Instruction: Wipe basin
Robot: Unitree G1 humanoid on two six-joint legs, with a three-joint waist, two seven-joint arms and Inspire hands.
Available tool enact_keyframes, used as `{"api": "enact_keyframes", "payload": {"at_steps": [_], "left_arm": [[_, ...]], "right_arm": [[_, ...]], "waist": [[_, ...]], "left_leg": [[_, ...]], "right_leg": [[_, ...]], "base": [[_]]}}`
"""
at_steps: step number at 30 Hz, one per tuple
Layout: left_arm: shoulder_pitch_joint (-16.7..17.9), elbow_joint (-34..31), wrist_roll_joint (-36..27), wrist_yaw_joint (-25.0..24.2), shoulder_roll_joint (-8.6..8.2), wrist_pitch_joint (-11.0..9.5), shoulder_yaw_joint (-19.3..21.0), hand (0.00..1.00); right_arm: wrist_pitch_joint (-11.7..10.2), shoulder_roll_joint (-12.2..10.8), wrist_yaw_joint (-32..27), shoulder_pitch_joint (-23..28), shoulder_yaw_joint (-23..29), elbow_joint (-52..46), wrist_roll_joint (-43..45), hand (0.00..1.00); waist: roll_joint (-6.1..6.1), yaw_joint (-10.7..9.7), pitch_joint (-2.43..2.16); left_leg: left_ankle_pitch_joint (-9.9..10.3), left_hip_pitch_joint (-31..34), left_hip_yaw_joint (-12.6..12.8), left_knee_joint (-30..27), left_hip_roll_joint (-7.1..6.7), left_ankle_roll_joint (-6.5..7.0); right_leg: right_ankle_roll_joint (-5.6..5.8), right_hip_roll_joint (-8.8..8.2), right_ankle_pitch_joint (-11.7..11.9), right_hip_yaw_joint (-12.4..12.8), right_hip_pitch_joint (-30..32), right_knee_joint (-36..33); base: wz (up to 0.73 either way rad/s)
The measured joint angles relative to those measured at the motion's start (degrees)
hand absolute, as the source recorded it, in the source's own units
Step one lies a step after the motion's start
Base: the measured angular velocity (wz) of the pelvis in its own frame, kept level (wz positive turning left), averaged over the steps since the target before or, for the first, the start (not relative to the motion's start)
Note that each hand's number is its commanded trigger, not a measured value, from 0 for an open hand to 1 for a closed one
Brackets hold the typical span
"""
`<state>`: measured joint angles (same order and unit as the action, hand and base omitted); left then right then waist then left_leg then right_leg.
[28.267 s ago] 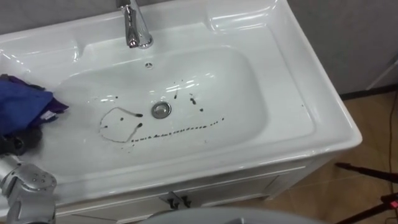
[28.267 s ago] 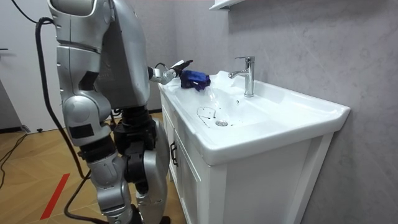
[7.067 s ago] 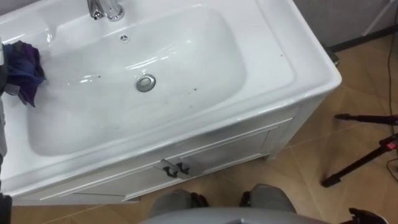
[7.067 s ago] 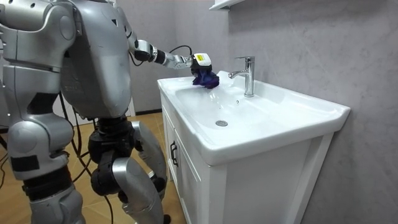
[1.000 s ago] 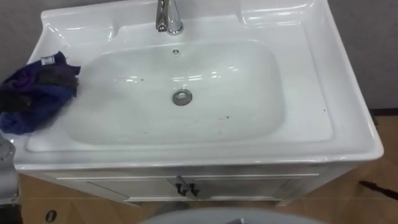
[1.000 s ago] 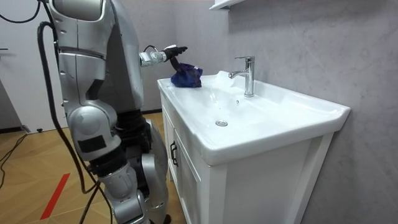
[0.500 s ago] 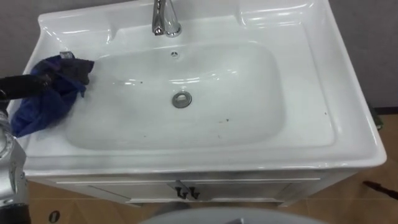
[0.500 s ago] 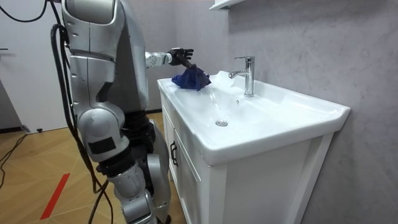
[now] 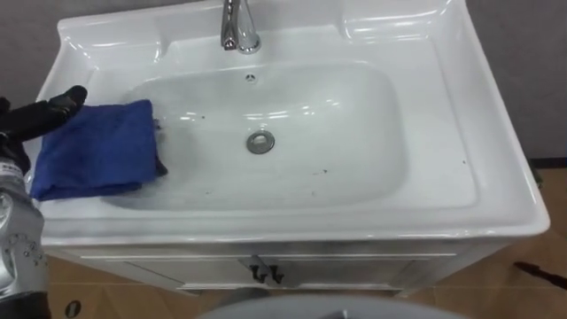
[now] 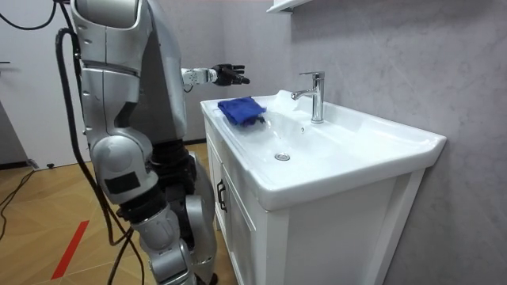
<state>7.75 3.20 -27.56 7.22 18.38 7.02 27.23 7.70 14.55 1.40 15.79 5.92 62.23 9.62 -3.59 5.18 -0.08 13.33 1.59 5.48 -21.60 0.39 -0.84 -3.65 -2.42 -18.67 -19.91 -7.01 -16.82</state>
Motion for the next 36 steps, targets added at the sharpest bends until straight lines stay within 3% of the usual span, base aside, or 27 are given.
{"api": "enact_keyframes", "payload": {"at_steps": [5,16,24,28,36], "left_arm": [[0.05,0.0,-1.11,1.78,-0.01,0.0,0.0,0.0],[0.21,-0.29,-0.94,7.84,-0.01,0.0,0.93,0.0],[4.63,-1.64,-1.0,13.51,-0.02,-0.34,4.4,0.0],[7.62,-1.64,-1.03,16.65,-0.21,-0.45,6.37,0.0],[10.03,1.35,-2.01,22.13,-0.84,-0.94,12.03,0.0]], "right_arm": [[1.05,0.0,0.73,-0.11,-0.01,-0.02,-0.01,0.0],[1.19,-0.19,1.27,-0.24,-0.02,-0.08,0.2,0.0],[2.0,-0.39,1.21,-0.05,-0.01,-0.13,-0.14,0.0],[2.36,-0.39,1.2,-0.19,-0.01,-0.06,0.33,0.0],[2.23,-0.44,0.86,0.1,-0.02,-2.78,0.13,0.0]], "waist": [[-0.29,0.41,-0.19],[-0.16,1.51,-0.12],[-0.12,2.43,-0.22],[-0.53,3.28,-0.17],[-0.66,7.54,-0.23]], "left_leg": [[0.0,-0.02,-0.05,0.01,-0.03,0.0],[0.0,0.42,-0.79,-0.05,-0.15,0.0],[0.0,0.76,-2.53,-0.11,-0.5,0.0],[0.0,1.24,-4.55,-0.15,-1.01,0.0],[-0.01,1.92,-5.72,-0.14,-1.36,0.0]], "right_leg": [[0.0,0.01,0.0,0.0,0.0,-0.07],[0.01,0.07,-0.01,-0.27,0.2,-0.06],[0.01,0.06,-0.01,-0.82,0.06,0.29],[0.07,0.04,-0.05,-1.62,0.05,0.65],[0.22,-0.05,-0.1,-2.95,0.14,0.92]], "base": [[0.0],[0.03],[0.04],[0.14],[0.08]]}}
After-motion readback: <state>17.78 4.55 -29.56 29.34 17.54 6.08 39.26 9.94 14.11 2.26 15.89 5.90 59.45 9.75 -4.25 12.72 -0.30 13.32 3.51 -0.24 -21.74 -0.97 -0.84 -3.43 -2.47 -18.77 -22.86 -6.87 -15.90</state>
